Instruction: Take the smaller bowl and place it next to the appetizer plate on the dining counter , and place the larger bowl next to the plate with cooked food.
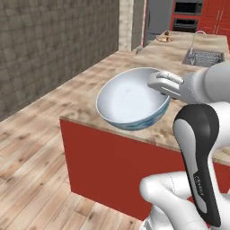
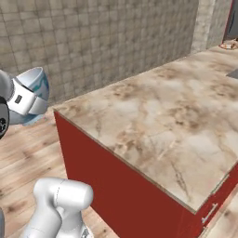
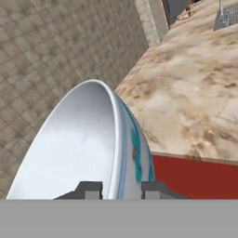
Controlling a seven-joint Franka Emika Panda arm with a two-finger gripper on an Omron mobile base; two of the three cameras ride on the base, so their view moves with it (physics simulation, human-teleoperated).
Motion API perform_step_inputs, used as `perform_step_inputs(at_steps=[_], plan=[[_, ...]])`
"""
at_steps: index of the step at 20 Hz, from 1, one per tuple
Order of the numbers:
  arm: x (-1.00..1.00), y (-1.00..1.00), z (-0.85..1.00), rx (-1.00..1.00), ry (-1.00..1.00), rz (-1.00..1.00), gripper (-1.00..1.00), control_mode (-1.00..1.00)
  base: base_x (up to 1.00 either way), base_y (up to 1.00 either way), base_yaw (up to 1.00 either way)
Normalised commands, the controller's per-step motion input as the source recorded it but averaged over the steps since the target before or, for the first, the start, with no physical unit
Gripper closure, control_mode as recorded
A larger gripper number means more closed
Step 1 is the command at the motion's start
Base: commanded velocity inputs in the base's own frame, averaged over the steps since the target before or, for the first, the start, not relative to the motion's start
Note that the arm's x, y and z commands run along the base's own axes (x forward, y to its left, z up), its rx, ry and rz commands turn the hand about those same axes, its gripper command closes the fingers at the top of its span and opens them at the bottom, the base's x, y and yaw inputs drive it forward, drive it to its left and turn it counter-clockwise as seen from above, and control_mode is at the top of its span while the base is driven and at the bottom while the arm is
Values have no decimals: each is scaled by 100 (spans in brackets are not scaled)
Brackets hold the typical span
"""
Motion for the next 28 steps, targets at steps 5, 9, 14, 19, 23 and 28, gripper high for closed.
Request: perform_step_inputs(at_steps=[5, 9, 14, 19, 23, 28], plan=[[0, 0, 0, 0, 0, 0, 100, 100, 50, 100, -11], [0, 0, 0, 0, 0, 0, 100, 100, 52, 100, -12], [0, 0, 0, 0, 0, 0, 100, 100, 44, 100, -15], [0, 0, 0, 0, 0, 0, 100, 100, 25, 100, -30], [0, 0, 0, 0, 0, 0, 100, 100, 2, 100, -44], [0, 0, 0, 0, 0, 0, 100, 100, 7, 100, -45]])
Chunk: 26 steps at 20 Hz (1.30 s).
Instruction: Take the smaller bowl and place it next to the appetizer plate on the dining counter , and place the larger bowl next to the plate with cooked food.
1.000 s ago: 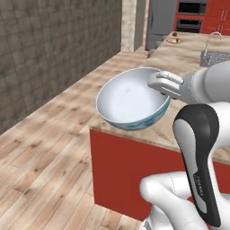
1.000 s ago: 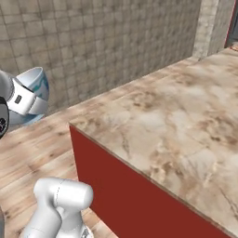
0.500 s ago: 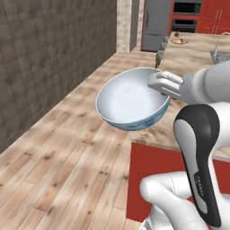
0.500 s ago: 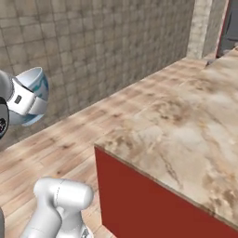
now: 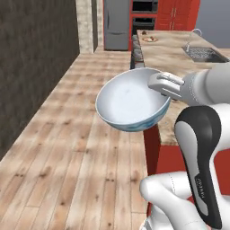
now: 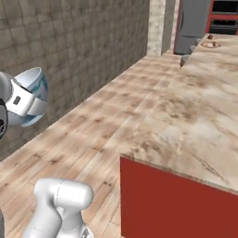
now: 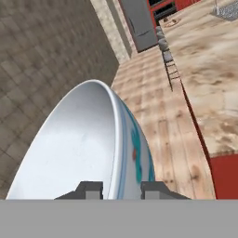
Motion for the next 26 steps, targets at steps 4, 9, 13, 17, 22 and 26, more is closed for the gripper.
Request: perform_step_inputs(at_steps=[4, 9, 13, 17, 22, 26], plan=[[0, 0, 0, 0, 0, 0, 100, 100, 26, 100, -43], [0, 0, 0, 0, 0, 0, 100, 100, 58, 100, -41], [0, 0, 0, 0, 0, 0, 100, 100, 80, 100, -40], [0, 0, 0, 0, 0, 0, 100, 100, 97, 100, -43], [0, 0, 0, 0, 0, 0, 100, 100, 100, 80, -45], [0, 0, 0, 0, 0, 0, 100, 100, 100, 74, -45]])
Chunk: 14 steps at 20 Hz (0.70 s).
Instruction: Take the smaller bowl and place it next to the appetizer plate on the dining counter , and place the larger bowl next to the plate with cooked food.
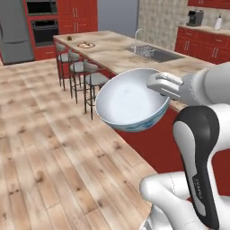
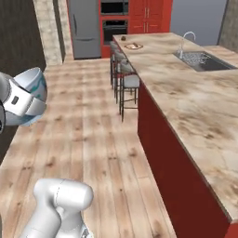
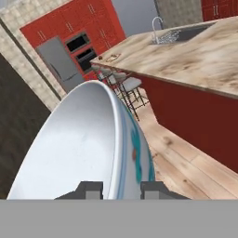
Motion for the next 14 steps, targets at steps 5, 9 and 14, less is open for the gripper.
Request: perform_step_inputs(at_steps=[5, 9, 14], plan=[[0, 0, 0, 0, 0, 0, 100, 100, 100, 88, -46], [0, 0, 0, 0, 0, 0, 100, 100, 95, 100, -48], [0, 0, 0, 0, 0, 0, 100, 100, 87, 100, -46]])
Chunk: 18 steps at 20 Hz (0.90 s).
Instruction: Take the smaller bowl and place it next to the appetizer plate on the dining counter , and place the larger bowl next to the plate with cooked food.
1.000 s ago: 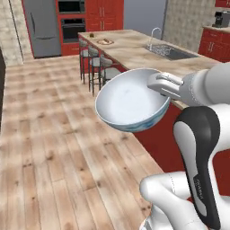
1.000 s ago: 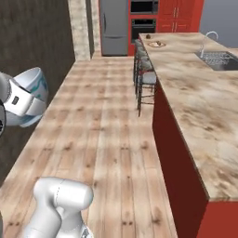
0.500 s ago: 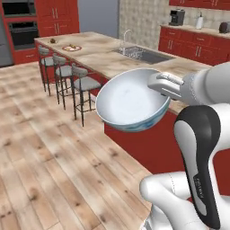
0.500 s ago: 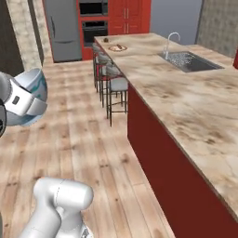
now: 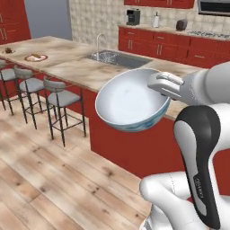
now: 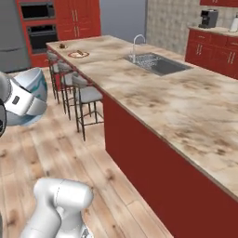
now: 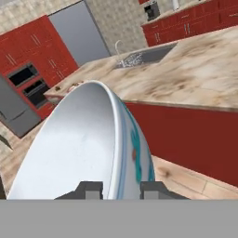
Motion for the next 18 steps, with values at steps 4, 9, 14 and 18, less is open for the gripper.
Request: perform_step_inputs(at_steps=[4, 9, 14, 18], plan=[[0, 0, 0, 0, 0, 0, 100, 100, 83, 100, -43], [0, 0, 0, 0, 0, 0, 100, 100, 74, 100, -42], [0, 0, 0, 0, 0, 0, 100, 100, 61, 100, -41], [0, 0, 0, 0, 0, 0, 100, 100, 32, 100, -37]])
